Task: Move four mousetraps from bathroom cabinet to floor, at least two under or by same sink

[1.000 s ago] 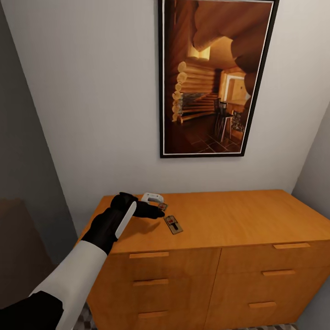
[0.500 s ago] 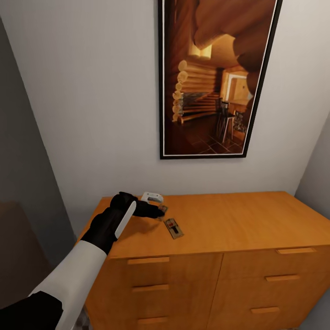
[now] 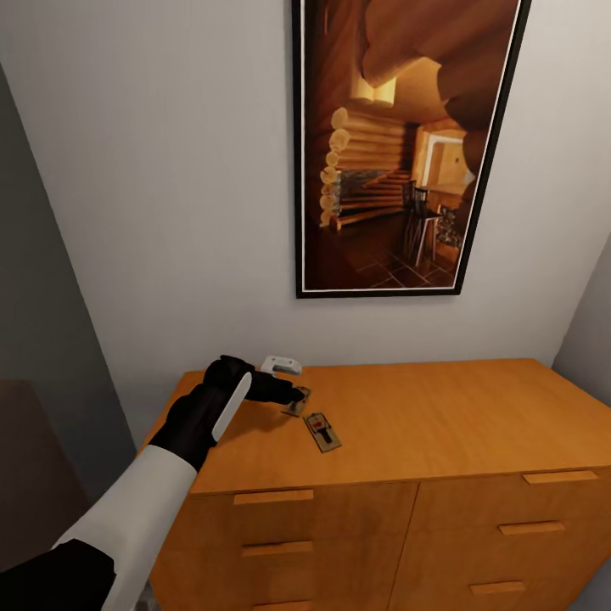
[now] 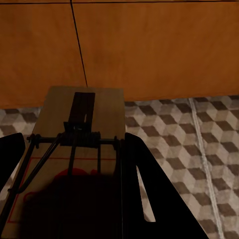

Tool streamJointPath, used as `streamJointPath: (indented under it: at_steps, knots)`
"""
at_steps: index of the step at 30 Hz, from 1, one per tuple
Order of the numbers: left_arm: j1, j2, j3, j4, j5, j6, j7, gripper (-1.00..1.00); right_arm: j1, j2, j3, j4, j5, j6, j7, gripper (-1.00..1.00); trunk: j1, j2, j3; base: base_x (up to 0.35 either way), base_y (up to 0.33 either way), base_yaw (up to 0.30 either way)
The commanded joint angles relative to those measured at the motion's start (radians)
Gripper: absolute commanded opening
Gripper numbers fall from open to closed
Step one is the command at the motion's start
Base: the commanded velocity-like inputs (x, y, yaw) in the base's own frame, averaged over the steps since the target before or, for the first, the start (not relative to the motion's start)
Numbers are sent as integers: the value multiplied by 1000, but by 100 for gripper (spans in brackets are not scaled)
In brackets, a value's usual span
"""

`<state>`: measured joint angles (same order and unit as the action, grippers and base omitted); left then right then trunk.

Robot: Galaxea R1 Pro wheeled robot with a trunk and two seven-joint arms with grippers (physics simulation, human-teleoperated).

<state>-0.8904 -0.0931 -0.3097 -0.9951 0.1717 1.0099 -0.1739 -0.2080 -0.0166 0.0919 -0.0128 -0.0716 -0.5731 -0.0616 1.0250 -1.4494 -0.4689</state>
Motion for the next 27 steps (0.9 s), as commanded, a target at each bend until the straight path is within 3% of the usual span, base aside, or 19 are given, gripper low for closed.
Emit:
streamJointPath:
  at_steps: [1,27]
  knots:
    - [-1,1,0,0,3,4,1,100,-1,0,9,1,-8,-3,-3,-100,0,-1,-1,3,0,0]
    - [-1,1,-11,6,3,4,1,100,-1,0,9,1,-8,-3,-3,-100,0,-1,-1,0,0,0]
